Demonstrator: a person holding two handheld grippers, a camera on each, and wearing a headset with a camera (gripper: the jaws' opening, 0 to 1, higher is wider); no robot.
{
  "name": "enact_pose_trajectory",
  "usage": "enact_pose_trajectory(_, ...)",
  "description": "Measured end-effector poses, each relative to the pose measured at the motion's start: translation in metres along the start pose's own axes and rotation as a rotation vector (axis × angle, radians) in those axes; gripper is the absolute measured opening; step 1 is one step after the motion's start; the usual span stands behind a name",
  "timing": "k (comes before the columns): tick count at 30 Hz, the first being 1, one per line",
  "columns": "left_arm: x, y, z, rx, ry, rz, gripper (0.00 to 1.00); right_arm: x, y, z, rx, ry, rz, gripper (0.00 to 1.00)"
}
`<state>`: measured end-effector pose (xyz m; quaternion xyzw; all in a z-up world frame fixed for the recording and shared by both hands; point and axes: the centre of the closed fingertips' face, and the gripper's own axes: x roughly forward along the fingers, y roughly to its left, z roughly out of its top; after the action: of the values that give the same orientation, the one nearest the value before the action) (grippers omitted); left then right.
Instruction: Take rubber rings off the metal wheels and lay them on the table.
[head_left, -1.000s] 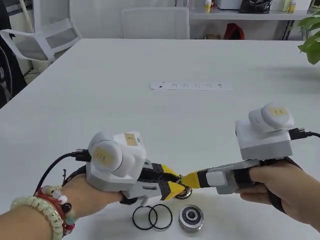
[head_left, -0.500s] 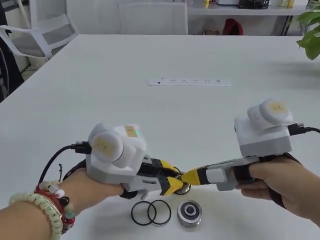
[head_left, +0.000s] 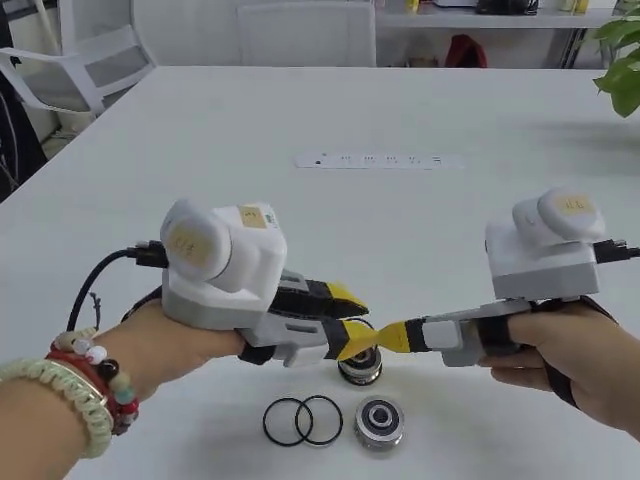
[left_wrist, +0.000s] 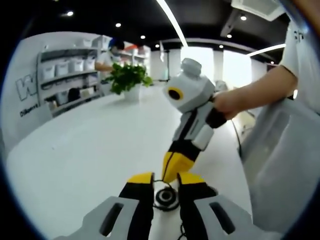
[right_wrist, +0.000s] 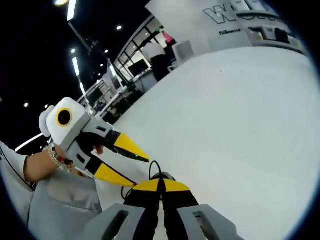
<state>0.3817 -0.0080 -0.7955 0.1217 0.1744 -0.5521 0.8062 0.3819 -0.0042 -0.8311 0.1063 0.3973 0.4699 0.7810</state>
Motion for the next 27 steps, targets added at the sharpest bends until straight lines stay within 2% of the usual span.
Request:
enact_pose_trajectory(3,-0.002,-0.003,-0.002,0.035,0.032,-0.015,0.22,-0.001,0.000,0.001,0.005,-0.005,0.000,0.00)
enact_pose_trajectory(5,-0.005,-0.004,0.000,0.049,0.037,-0.020,0.27,-0.002,0.001,0.002,0.006,-0.011,0.001,0.00)
enact_pose_trajectory(11,-0.016,-0.003,0.013,0.082,0.060,-0.026,0.38,-0.004,0.004,0.007,0.009,-0.028,0.007,0.00)
enact_pose_trajectory(18,-0.043,-0.010,0.026,0.151,0.067,-0.027,0.50,-0.008,0.008,0.014,0.009,-0.055,0.015,0.00)
enact_pose_trajectory(24,-0.070,-0.011,0.024,0.183,0.086,-0.004,0.53,-0.011,0.012,0.021,0.008,-0.076,0.026,0.00)
enact_pose_trajectory(27,-0.086,-0.012,0.023,0.174,0.091,0.012,0.56,-0.014,0.015,0.024,0.000,-0.085,0.036,0.00)
